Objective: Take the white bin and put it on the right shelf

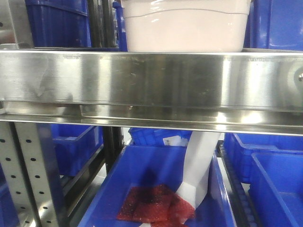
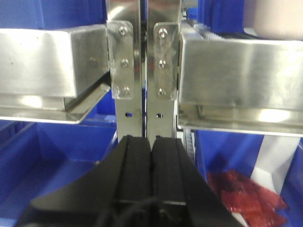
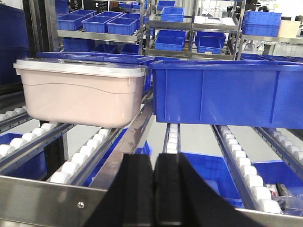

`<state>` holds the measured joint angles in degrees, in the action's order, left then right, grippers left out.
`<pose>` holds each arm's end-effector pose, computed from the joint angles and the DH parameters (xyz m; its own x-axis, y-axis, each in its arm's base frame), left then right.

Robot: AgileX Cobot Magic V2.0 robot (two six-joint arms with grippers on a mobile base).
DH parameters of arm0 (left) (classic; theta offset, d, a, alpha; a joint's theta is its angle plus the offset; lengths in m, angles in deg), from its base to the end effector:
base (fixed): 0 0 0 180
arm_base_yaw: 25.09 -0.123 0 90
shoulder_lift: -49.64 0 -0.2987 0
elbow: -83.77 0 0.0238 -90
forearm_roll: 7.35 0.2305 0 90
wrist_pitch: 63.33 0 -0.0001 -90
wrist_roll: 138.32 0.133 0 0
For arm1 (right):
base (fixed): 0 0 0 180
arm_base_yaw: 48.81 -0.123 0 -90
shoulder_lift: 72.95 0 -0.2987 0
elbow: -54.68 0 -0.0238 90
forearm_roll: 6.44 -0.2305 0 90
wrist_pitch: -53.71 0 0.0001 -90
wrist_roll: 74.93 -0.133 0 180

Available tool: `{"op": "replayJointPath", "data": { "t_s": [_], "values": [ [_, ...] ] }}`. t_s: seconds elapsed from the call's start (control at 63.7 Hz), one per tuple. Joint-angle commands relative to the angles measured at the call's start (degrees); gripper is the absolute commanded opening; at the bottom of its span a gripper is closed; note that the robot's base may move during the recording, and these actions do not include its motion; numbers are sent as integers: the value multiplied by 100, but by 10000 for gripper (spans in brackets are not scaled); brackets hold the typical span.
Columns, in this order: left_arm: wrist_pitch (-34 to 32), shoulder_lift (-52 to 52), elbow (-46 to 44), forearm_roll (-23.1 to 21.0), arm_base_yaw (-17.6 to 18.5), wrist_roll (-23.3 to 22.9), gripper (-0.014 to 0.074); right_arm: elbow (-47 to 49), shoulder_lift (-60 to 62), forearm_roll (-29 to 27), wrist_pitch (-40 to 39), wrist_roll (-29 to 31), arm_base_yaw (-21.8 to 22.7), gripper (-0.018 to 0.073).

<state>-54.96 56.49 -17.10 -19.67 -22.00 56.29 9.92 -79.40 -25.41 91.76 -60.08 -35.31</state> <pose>0.0640 -0.0076 0.1888 -0.0688 0.0459 -0.9966 0.0878 0.9953 0.0398 0.0044 0.0264 0.3246 0.0389 -0.0041 -0.9992 0.0338 0.9994 -0.0028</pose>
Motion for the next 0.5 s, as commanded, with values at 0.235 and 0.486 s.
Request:
{"op": "replayJointPath", "data": {
  "t_s": [0.235, 0.486],
  "values": [
    [-1231, -86, 65, -97, -4, -16, -119, 123, 11, -104, -515, 40, 17, 76],
    [-1231, -86, 65, -97, -4, -16, -119, 123, 11, -104, -515, 40, 17, 76]
  ]
}}
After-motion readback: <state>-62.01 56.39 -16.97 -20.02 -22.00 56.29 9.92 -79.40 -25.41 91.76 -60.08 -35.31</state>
